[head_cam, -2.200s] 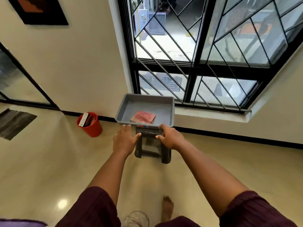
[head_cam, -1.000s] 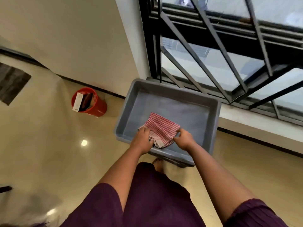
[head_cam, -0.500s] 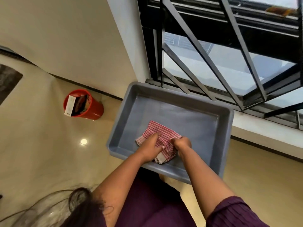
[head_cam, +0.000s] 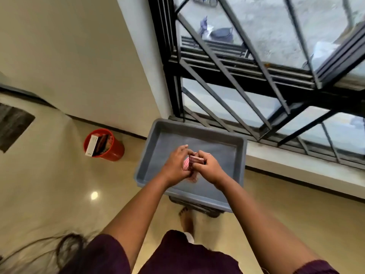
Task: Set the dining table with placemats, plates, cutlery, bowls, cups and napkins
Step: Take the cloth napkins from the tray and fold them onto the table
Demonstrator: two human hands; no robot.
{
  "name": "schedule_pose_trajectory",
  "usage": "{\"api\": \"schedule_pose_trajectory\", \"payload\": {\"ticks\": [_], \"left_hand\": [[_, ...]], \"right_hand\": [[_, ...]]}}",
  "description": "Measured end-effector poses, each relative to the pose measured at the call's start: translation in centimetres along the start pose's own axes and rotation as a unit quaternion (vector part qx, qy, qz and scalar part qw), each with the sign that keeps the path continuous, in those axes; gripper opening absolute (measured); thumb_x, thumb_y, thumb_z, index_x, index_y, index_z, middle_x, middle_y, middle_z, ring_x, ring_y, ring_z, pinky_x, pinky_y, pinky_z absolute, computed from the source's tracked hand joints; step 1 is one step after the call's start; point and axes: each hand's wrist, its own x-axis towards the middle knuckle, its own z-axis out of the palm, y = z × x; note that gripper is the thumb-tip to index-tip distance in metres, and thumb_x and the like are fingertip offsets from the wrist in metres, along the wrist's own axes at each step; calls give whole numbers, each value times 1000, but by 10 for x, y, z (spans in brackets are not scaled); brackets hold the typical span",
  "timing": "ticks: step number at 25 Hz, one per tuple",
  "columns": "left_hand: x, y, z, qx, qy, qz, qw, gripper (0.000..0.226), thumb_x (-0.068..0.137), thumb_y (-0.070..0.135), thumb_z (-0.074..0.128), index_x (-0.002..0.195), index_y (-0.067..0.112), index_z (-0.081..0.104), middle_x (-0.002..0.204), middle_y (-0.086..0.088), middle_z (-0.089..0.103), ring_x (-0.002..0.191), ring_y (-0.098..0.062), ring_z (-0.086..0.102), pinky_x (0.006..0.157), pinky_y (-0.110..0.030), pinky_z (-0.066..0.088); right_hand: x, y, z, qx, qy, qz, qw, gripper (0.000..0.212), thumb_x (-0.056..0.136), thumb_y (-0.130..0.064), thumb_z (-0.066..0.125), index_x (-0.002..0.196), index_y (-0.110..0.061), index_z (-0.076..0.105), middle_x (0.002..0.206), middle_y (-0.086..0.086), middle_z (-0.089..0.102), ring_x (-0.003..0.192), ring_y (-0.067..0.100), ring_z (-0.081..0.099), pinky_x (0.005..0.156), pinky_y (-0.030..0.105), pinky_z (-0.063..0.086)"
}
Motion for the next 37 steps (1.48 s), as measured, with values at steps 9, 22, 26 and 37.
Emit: {"api": "schedule_pose_trajectory", "payload": {"ticks": [9, 22, 26, 37], "left_hand": [[-92, 113, -18, -75, 9, 53, 996, 62, 59, 54, 85, 98, 17, 53, 98, -4, 63, 92, -23, 60, 82, -45, 53], [-197, 124, 5, -373, 53, -20, 926, 54, 83, 10, 74, 125, 29, 46, 127, -9, 58, 113, -25, 61, 91, -44, 56], [-201, 129, 12, -223, 152, -30, 962, 53, 91, 15, 65, 129, 42, 40, 133, -5, 47, 120, -17, 50, 100, -41, 47], [-205, 161, 43, -252, 166, -59, 952, 34, 78, 39, 77, 100, 17, 64, 93, -4, 73, 86, -16, 72, 76, -37, 61]], "right_hand": [[-142, -71, -76, 43, 7, -100, 994, 10, 90, -7, 57, 92, -17, 57, 84, 2, 64, 77, 13, 63, 68, 25, 51], [-228, -50, -96, -98, 90, -63, 989, 20, 101, -38, 43, 110, -20, 40, 108, 5, 59, 98, 20, 59, 80, 42, 53], [-240, -53, -88, 13, 78, -58, 995, 15, 98, -26, 53, 109, -18, 46, 106, 5, 63, 91, 17, 64, 62, 26, 50], [-240, -39, -56, 26, -43, -119, 992, 34, 80, 3, 72, 110, -14, 71, 105, 6, 74, 98, 20, 71, 84, 34, 58]]}}
